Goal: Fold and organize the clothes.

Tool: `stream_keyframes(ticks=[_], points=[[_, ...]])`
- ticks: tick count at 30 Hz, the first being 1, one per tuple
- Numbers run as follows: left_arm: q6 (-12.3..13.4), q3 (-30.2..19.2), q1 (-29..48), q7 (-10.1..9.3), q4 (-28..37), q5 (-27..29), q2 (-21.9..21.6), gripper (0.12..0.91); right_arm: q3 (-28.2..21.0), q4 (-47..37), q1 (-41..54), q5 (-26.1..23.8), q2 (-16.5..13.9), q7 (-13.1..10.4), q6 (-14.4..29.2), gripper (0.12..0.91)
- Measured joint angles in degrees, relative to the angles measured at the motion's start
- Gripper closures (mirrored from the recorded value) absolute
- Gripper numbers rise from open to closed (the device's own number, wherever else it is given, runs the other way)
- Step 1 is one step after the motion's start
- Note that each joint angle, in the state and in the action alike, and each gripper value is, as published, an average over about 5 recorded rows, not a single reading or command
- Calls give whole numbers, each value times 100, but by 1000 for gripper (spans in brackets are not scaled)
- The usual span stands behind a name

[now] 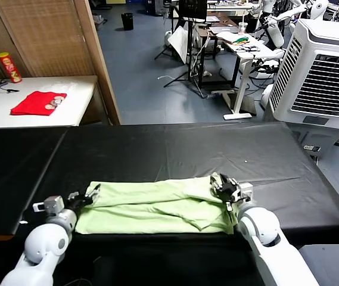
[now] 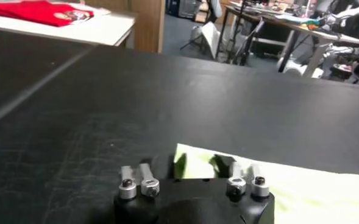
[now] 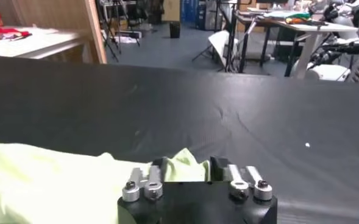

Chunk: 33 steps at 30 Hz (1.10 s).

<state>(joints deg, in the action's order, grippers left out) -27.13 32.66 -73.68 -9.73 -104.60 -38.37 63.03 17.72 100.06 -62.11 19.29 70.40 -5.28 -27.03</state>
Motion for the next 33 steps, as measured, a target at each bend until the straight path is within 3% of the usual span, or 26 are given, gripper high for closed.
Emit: stream_keyframes(ticks=[3,6,11,15,18,22,25,29,33], points=[[107,-21,3,-10,34,244,65,822,-5,-62,-16,-181,120,-126,189,898],[229,-32,20,-44,53,681,153,895,-16,-146,17,-289,244,-185,335,900],[381,-29,101,-132,113,1256,313,901,-14,-256,84,-310,315,-12,473,888],[323,4,159,-145,146,1361,361,900,24,-188,29,-316,237,299,536,767],[283,42,169,-128,129,1390,357,839,88,-21,-66,-306,145,422,560,607],[246,116,113,-58,38,1371,296,627,234,394,-303,-220,23,437,557,389],[242,201,21,-19,-59,1290,226,459,366,791,-558,-182,-17,435,556,277],[238,335,-167,-16,-236,1018,194,281,518,1232,-887,-191,-5,440,615,231],[192,438,-452,16,-487,671,287,236,588,1517,-1162,-157,33,466,658,227]])
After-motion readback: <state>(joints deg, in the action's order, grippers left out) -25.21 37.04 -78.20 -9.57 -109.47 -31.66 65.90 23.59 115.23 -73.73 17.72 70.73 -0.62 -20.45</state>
